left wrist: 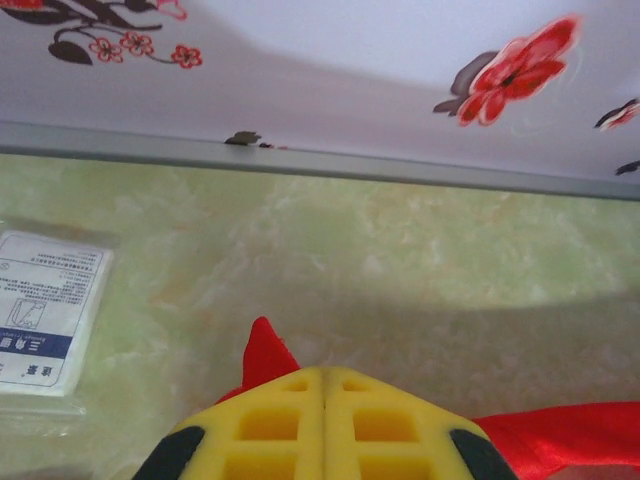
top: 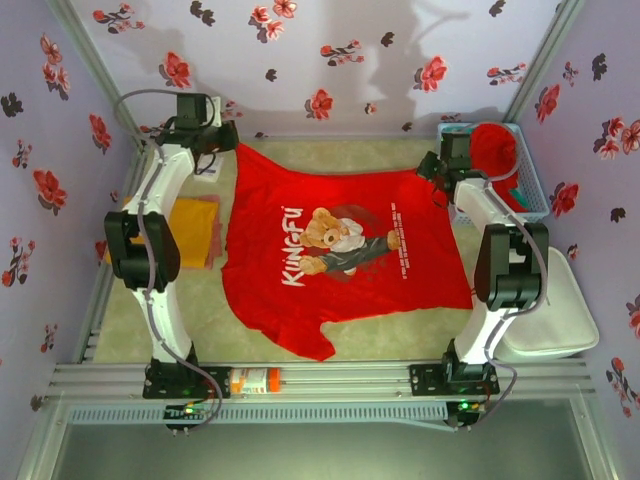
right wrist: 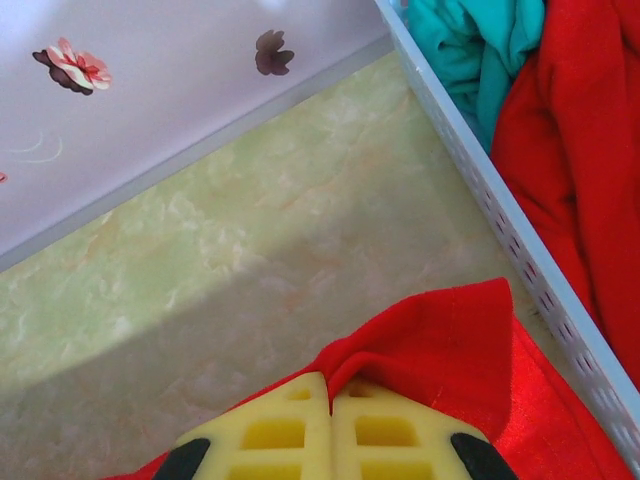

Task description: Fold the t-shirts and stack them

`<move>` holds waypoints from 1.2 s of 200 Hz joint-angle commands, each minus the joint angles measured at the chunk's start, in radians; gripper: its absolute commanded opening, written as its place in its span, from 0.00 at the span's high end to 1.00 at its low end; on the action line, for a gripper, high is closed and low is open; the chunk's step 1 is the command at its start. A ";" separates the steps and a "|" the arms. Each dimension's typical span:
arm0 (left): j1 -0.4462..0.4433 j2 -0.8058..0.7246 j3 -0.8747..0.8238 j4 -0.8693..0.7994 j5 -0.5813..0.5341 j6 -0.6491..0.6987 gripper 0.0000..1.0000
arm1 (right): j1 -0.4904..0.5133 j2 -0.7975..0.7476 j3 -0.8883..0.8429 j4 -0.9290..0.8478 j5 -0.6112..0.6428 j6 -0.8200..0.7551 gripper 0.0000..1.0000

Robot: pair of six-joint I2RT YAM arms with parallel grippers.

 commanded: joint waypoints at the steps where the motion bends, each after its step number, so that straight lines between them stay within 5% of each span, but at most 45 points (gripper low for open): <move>1: 0.008 -0.054 -0.018 -0.052 0.037 -0.059 1.00 | -0.017 -0.025 0.012 -0.061 0.022 -0.010 1.00; 76: -0.017 -0.390 -0.466 -0.002 0.098 -0.385 1.00 | -0.026 -0.012 -0.041 -0.151 0.001 0.005 1.00; 155: -0.063 -0.652 -0.751 0.010 0.077 -0.519 1.00 | -0.033 0.027 -0.075 -0.216 0.001 0.023 1.00; 240: -0.074 -0.756 -0.905 0.026 0.067 -0.566 1.00 | -0.038 0.032 -0.141 -0.243 0.021 0.074 1.00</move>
